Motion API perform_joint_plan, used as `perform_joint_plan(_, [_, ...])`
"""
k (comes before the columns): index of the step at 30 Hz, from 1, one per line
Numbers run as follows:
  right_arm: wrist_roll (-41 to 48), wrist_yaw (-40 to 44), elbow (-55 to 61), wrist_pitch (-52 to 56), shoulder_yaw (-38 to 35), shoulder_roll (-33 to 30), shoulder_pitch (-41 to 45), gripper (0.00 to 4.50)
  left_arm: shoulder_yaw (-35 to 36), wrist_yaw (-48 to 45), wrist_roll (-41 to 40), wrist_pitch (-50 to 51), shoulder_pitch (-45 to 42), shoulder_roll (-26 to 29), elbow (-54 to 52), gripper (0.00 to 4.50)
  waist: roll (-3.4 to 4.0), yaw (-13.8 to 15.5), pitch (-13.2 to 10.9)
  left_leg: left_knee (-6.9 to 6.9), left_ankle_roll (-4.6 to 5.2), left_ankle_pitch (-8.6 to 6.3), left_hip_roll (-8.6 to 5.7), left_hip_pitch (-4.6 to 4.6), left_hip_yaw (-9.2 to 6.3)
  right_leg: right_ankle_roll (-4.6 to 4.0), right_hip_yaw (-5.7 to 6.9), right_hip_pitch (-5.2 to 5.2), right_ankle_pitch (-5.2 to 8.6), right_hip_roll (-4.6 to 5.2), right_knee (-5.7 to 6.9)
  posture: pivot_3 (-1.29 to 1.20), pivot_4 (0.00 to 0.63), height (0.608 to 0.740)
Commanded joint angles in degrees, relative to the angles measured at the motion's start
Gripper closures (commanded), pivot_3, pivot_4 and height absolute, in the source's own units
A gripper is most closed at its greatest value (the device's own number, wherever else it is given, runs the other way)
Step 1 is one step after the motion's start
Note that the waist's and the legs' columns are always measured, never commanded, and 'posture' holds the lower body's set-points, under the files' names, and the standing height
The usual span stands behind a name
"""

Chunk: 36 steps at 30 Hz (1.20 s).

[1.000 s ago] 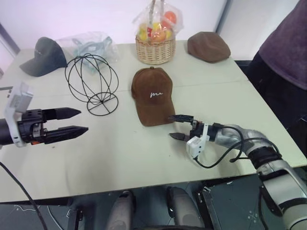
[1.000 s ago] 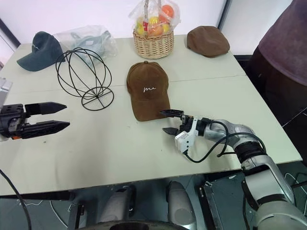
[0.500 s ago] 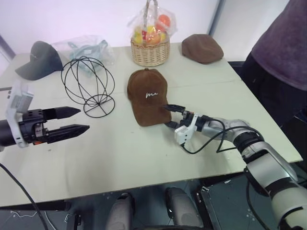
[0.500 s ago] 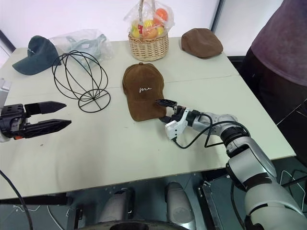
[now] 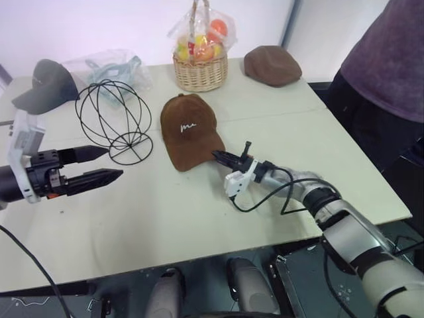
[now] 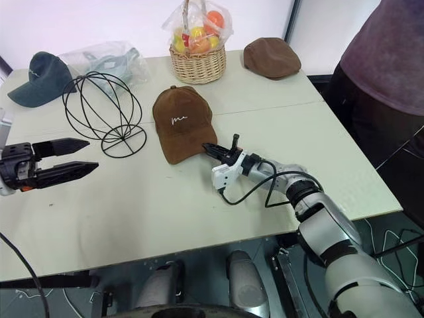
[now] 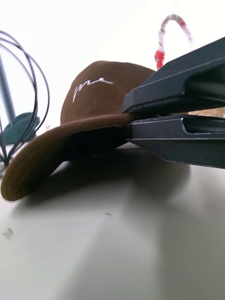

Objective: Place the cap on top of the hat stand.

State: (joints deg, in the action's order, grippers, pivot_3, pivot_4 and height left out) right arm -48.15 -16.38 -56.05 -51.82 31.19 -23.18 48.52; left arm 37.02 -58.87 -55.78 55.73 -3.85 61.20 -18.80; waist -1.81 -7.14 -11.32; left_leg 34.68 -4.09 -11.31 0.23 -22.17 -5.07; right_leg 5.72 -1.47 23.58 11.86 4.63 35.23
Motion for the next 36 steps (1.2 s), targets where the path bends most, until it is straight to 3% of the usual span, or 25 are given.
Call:
perform_joint_plan(1, [9.50,4.53,5.24,4.66,-6.36,1.26,-0.60,4.46,4.59,-0.51,0.36,-0.89,0.04,1.80,0.49,0.00,0.01,0.21,-0.02,0.00,0.00,0.00,0.00,-0.04,0.00,0.00,0.00,0.02,0.00,0.00,-0.01,0.00,0.150,0.740])
perform_joint_plan(7, [18.49,7.82,17.53,17.29,-17.32,0.43,3.72,4.46,9.13,-3.55,2.25,-1.86,-2.36,7.54,7.41,0.00,-0.01,1.18,-0.25,0.01,0.00,0.00,0.00,-0.33,0.00,0.00,0.00,0.35,0.00,0.00,-0.01,0.00,0.150,0.740])
perform_joint_plan(12, [21.15,10.75,25.61,22.68,-20.66,0.97,8.08,4.46,8.64,-6.77,6.05,-5.22,-4.12,11.09,13.17,0.00,0.01,1.51,-0.26,-0.19,0.01,0.01,0.00,-0.85,0.04,0.00,0.00,1.00,0.00,-0.02,0.00,0.00,0.150,0.740])
perform_joint_plan(18, [24.97,14.66,35.73,29.80,-19.34,11.67,11.78,4.46,9.80,-11.31,9.28,-7.10,-4.91,14.04,18.89,0.00,0.03,1.31,-0.27,-0.73,0.01,0.02,0.26,-1.04,0.11,-0.11,0.01,1.50,-0.07,-0.27,0.00,0.00,0.150,0.740])
perform_joint_plan(27, [25.48,13.82,38.80,36.63,-14.95,27.27,9.39,4.46,16.11,-13.00,11.32,-5.38,-3.33,13.27,21.45,0.00,0.02,1.56,-0.26,-0.75,0.00,0.02,0.61,-1.23,0.10,-0.28,0.01,1.79,-0.09,-0.63,0.05,0.00,0.150,0.740])
perform_joint_plan(36, [25.03,17.26,41.06,37.13,-10.20,30.21,1.03,4.46,19.58,-10.98,11.26,-3.22,-0.48,9.81,17.43,0.00,-0.06,1.63,-0.21,-0.70,-0.01,0.02,0.63,-1.22,0.10,-0.39,0.01,1.77,-0.16,-0.64,0.04,0.00,0.150,0.740])
